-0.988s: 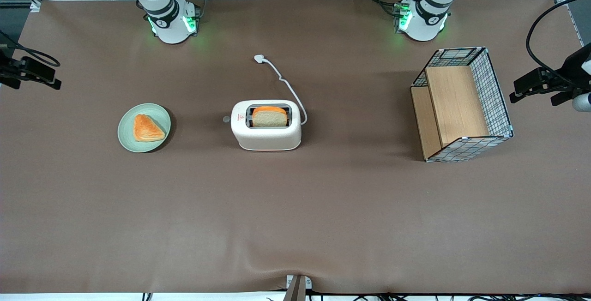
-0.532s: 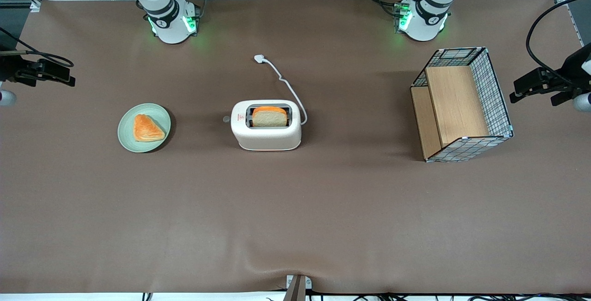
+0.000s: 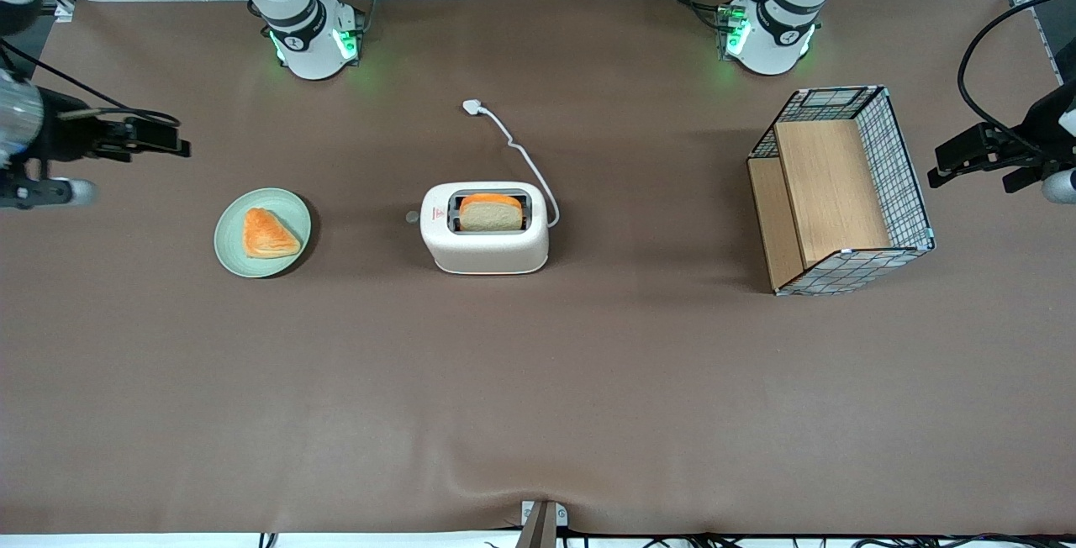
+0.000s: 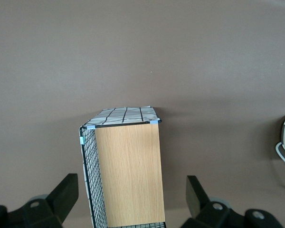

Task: Press toaster button with right arm
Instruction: 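Move the right gripper over the plate toward the toaster's side lever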

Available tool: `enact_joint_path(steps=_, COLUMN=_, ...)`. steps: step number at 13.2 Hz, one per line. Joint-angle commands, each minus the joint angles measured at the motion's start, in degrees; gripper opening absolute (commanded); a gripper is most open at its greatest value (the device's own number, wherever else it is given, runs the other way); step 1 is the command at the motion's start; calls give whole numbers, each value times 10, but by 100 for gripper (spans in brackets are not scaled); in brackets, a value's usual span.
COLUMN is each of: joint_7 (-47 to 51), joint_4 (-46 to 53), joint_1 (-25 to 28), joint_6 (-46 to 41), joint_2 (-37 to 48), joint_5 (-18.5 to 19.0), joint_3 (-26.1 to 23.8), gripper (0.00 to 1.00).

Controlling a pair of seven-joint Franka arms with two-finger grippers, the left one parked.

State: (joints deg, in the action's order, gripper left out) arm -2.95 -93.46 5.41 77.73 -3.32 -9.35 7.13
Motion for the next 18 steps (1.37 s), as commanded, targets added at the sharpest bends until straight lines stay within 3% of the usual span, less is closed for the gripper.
enact_joint_path(steps=1, joint_7=3, joint_4=-48, joint_1=33, joint_6=33, joint_2=8, joint_5=-12, joint_3=3, gripper=100)
enact_joint_path(steps=4, joint_7=71, joint_4=-66, joint_1=71, joint_6=58, joint_2=-18, joint_5=-30, joint_3=3, gripper=99)
enact_joint_path(steps=7, joint_7=89, joint_4=-66, joint_1=106, joint_6=95, joint_2=-58, joint_5=-42, joint_3=2, gripper=73)
enact_joint_path(steps=8, joint_7=104, joint_4=-66, joint_1=115, joint_6=108, joint_2=-76, joint_5=-67, joint_3=2, gripper=72)
enact_joint_path(steps=10, joint_7=109, joint_4=-66, joint_1=142, joint_6=140, joint_2=-101, joint_5=-74, joint_3=3, gripper=70)
enact_joint_path(steps=11, joint_7=123, joint_4=-66, joint_1=148, joint_6=152, joint_2=-110, joint_5=-76, joint_3=3, gripper=63)
enact_joint_path(steps=14, joint_7=171, joint_4=-66, joint_1=178, joint_6=175, joint_2=-122, joint_5=-78, joint_3=3, gripper=10)
enact_joint_path(steps=15, joint_7=185, joint_4=-66, joint_1=185, joint_6=178, joint_2=-125, joint_5=-79, joint_3=3, gripper=0)
enact_joint_path(steps=18, joint_7=209, joint_4=-67, joint_1=211, joint_6=214, joint_2=-136, joint_5=-80, joint_3=3, gripper=0)
